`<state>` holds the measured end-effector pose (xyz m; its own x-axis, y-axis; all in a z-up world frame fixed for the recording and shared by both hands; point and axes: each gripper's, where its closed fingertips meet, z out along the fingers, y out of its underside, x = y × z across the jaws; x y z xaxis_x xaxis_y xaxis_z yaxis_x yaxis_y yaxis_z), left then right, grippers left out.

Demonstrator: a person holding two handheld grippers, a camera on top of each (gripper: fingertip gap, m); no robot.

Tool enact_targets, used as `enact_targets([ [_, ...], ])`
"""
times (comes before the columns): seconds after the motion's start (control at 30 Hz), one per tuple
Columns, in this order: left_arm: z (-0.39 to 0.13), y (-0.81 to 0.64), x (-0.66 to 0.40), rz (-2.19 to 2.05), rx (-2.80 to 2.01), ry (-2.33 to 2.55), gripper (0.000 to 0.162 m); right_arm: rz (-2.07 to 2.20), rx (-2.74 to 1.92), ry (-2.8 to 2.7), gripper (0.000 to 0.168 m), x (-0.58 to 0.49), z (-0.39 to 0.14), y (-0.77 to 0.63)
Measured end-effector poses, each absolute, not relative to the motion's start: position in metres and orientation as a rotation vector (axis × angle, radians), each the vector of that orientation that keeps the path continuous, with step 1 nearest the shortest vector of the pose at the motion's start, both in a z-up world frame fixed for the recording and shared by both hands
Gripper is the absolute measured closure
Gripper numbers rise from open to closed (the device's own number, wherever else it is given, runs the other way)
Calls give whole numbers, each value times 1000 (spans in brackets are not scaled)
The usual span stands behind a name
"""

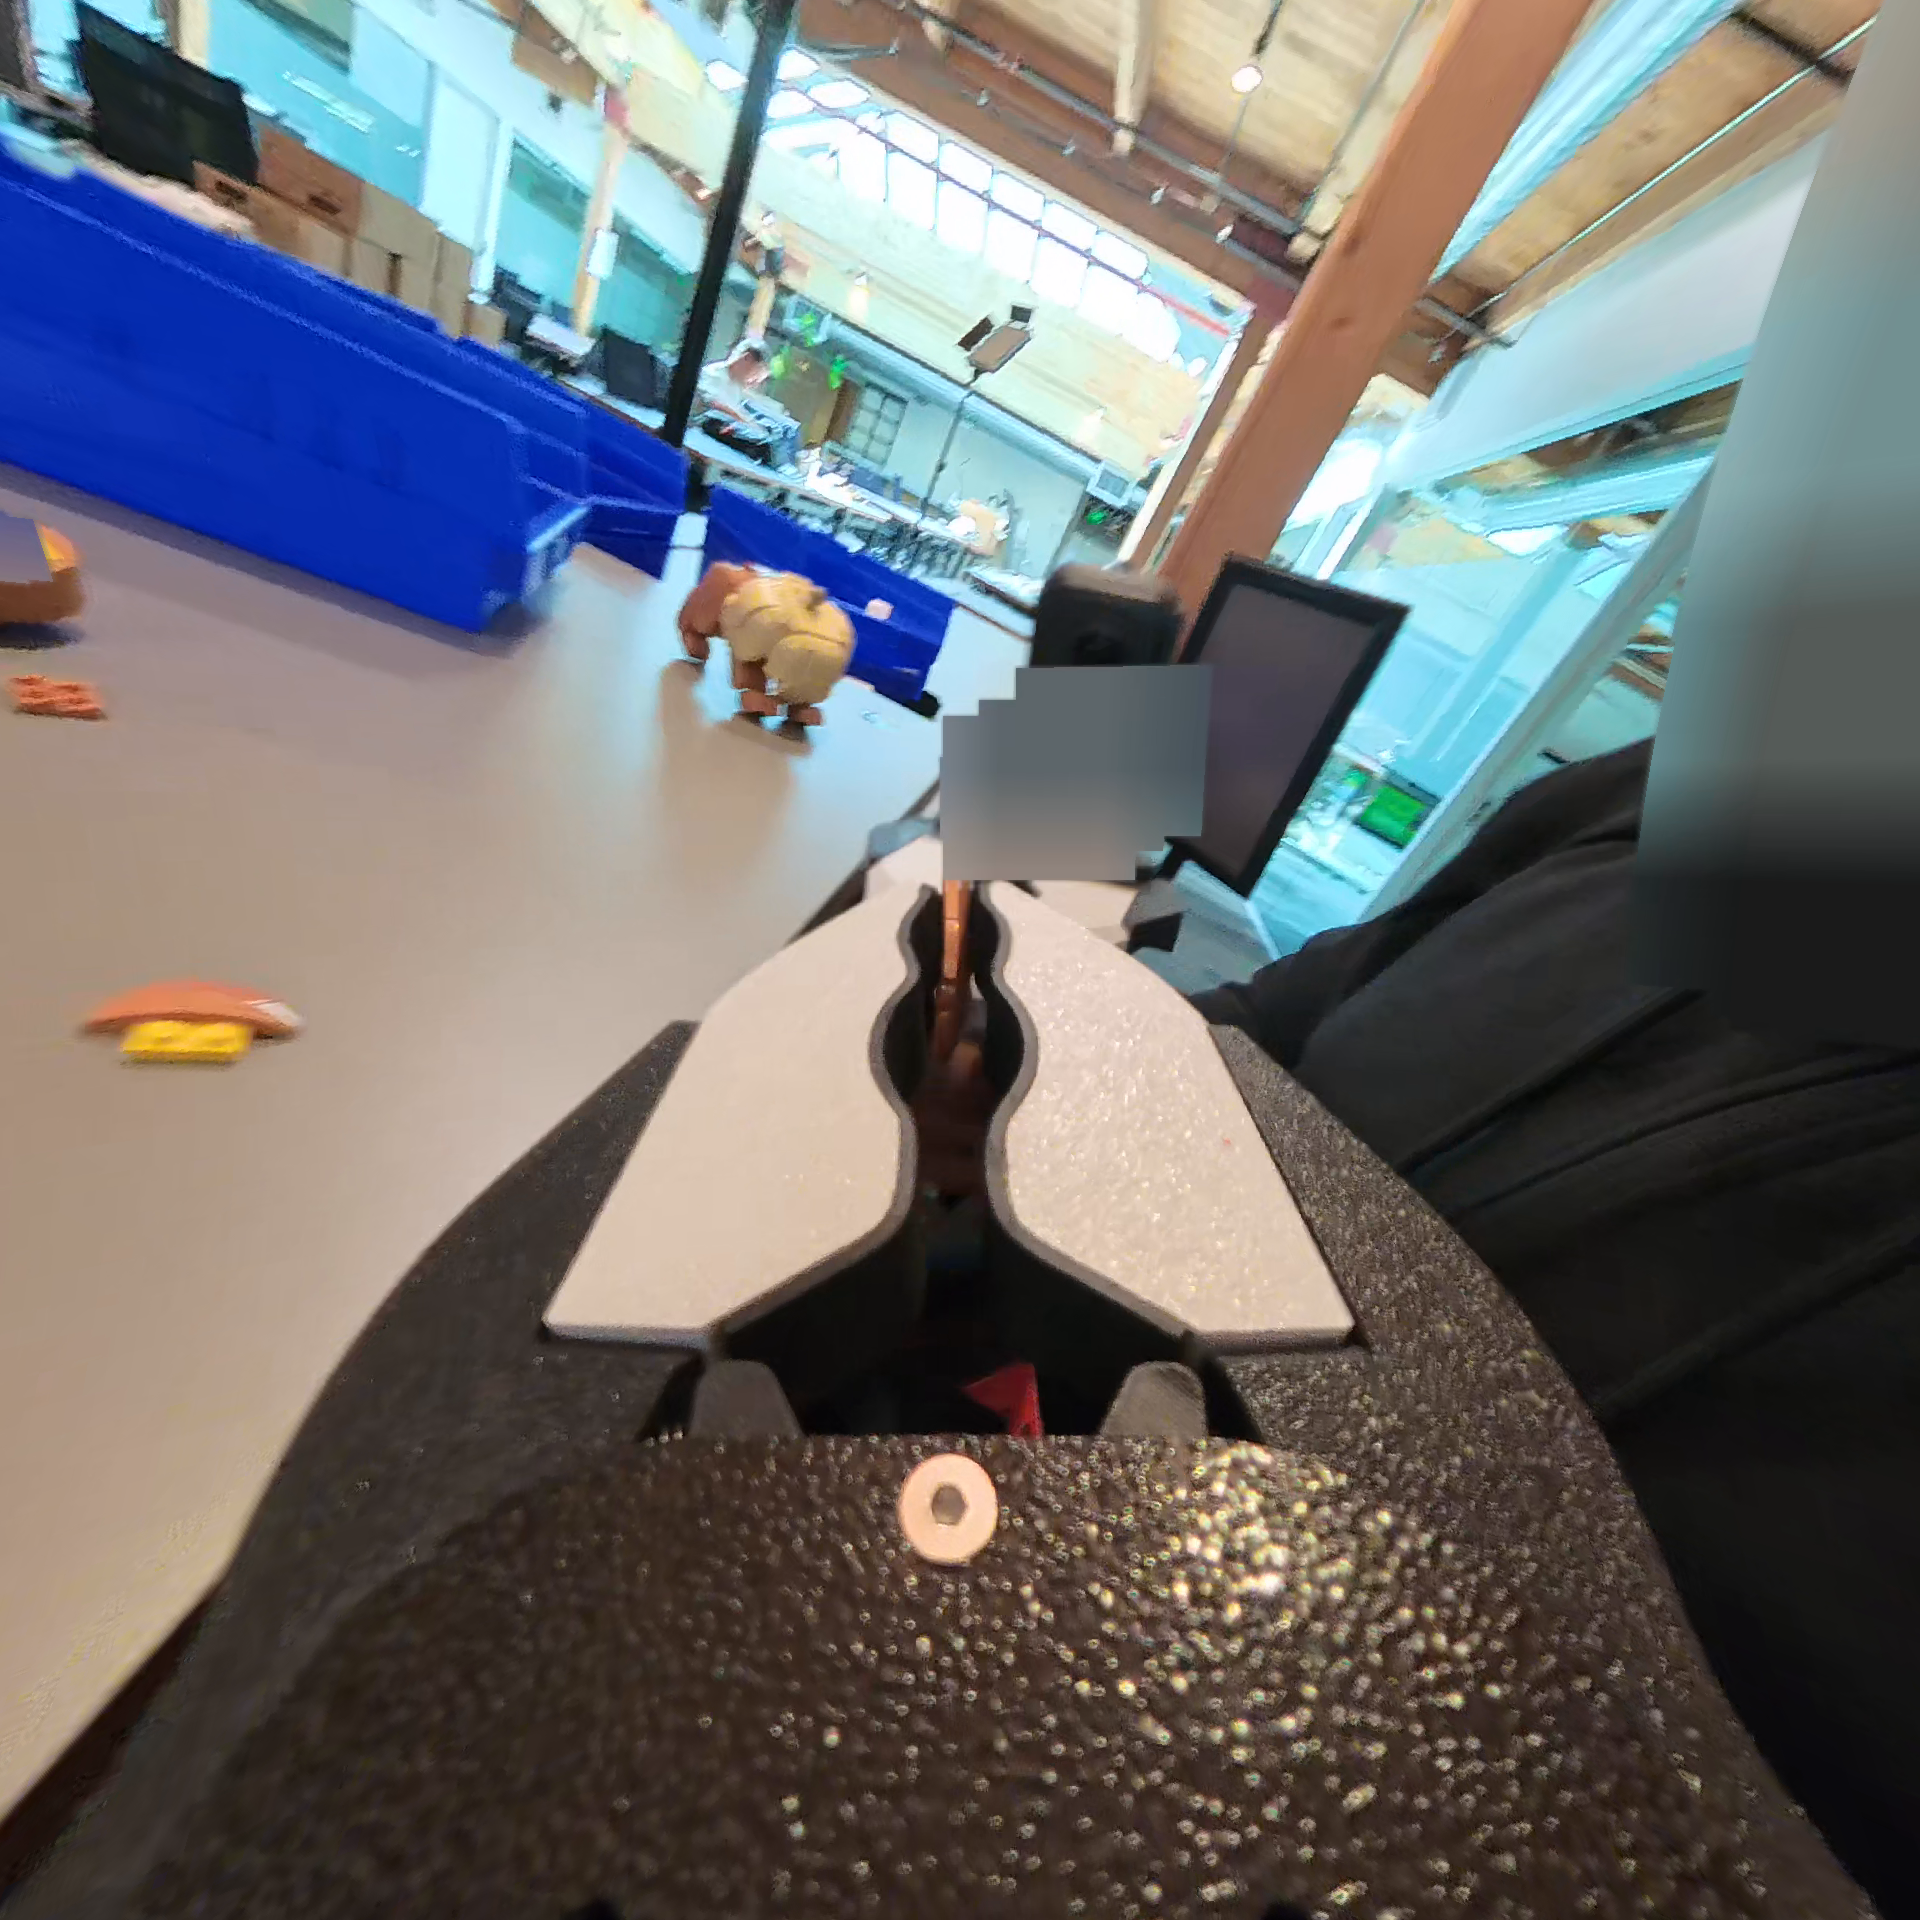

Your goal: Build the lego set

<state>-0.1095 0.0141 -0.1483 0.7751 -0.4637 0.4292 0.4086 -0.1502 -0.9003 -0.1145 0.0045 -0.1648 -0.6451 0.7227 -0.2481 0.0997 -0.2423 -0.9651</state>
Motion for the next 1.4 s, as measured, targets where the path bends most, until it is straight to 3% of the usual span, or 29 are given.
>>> enact_targets([
  [0.27, -186, 28, -182, -543, -1967, 1, 157, 1120, -796, -2219, 150, -172, -193, 87],
  [0.63, -208, 41, -211, -602, -2129, 11, 157, 1004, -524, -2775, 138, -222, -246, 80],
  [1.1, -213, 57, -223, -744, -2127, 1, 157, 917, -531, -2584, 143, -229, -242, 85],
  [1.4, -190, 95, -253, -987, -1926, -132, 157, 866, -456, -2167, 143, -260, -202, 103],
])
